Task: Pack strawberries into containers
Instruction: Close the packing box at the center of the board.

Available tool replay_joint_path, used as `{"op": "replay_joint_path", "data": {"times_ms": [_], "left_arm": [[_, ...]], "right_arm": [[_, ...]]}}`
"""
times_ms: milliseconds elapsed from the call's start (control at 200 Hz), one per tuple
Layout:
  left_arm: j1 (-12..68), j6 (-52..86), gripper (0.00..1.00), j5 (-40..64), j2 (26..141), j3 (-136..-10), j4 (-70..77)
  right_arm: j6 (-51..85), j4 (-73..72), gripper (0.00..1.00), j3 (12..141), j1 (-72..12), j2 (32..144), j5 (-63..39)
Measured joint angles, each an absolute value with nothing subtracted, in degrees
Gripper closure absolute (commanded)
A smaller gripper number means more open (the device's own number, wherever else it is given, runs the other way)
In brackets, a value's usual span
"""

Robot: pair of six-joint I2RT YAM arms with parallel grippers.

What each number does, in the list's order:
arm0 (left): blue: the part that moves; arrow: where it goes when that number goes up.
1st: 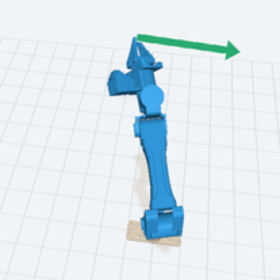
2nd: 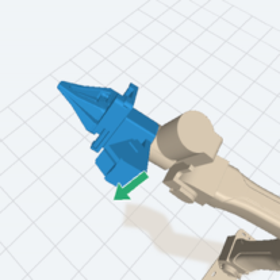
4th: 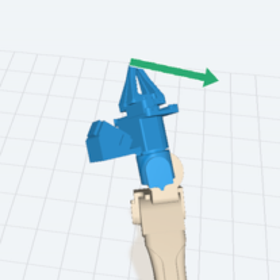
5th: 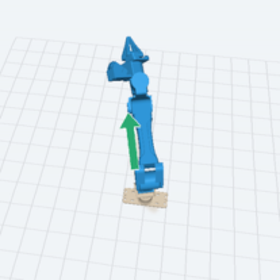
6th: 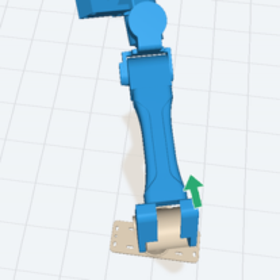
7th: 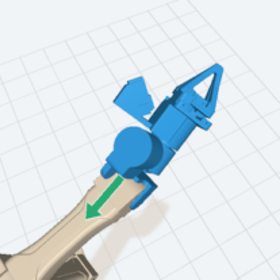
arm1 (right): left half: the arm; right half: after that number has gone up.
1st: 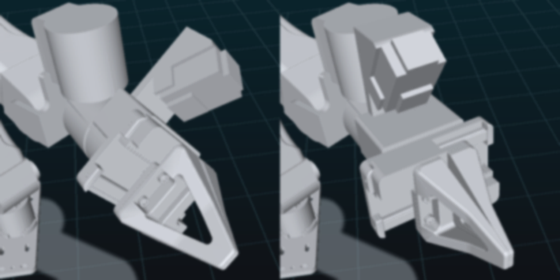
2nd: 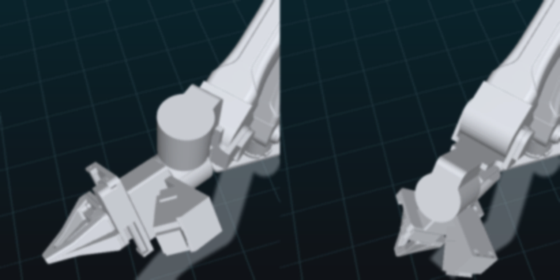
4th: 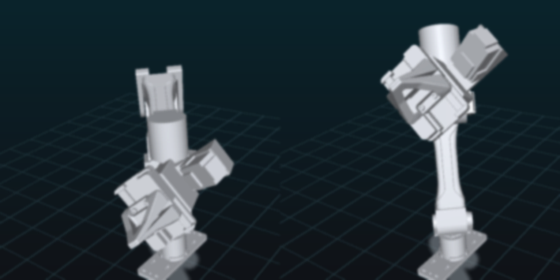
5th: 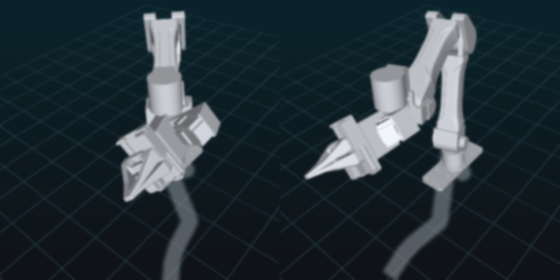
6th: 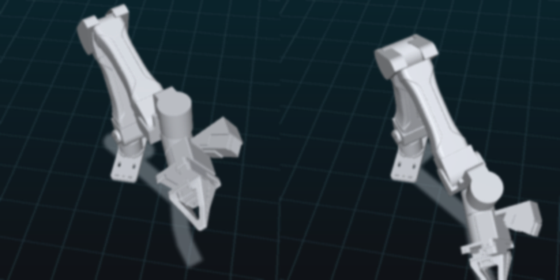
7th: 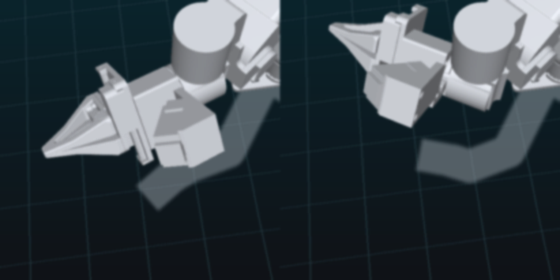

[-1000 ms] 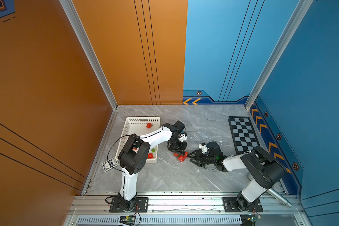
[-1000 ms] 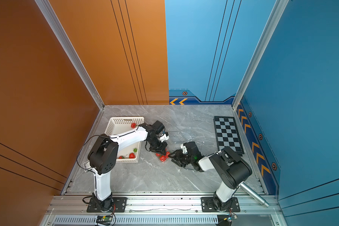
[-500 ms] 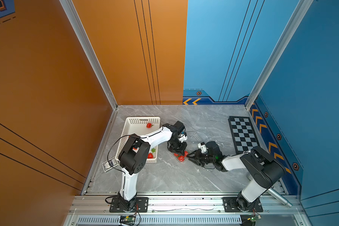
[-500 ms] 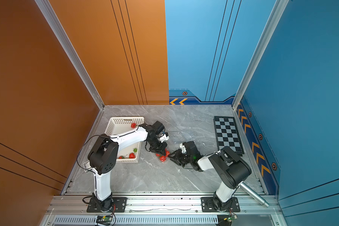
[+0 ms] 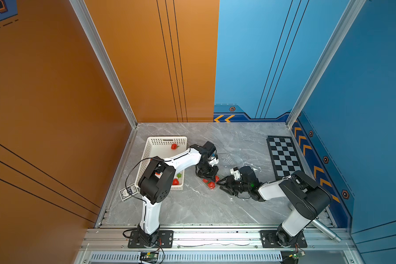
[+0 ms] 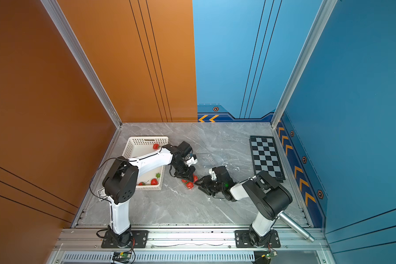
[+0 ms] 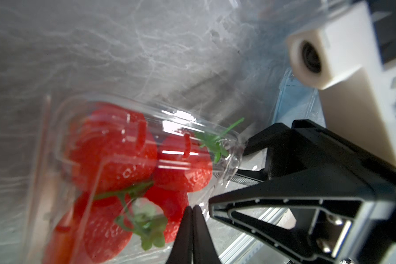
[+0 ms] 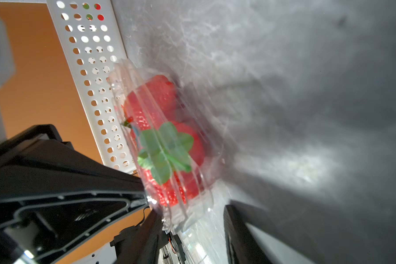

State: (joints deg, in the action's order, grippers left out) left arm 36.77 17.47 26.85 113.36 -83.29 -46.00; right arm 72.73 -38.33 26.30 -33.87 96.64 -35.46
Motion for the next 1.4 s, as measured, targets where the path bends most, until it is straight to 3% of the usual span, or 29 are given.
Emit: {"op": "replay_joint_path", "data": {"times_ms": [661,1401], "left_arm": [[36.77,17.47,0.93,26.85,113.36,-83.29,-45.8],[36.82,17.47,0.93,26.83,113.36,-83.29,-45.82]], "right_arm": [[76.62,-41.69,0.51,25.96,-39.38,95.94,-31.94],[78.91,-46.7,0.61,25.8,-42.44,98.8,-31.07]]}}
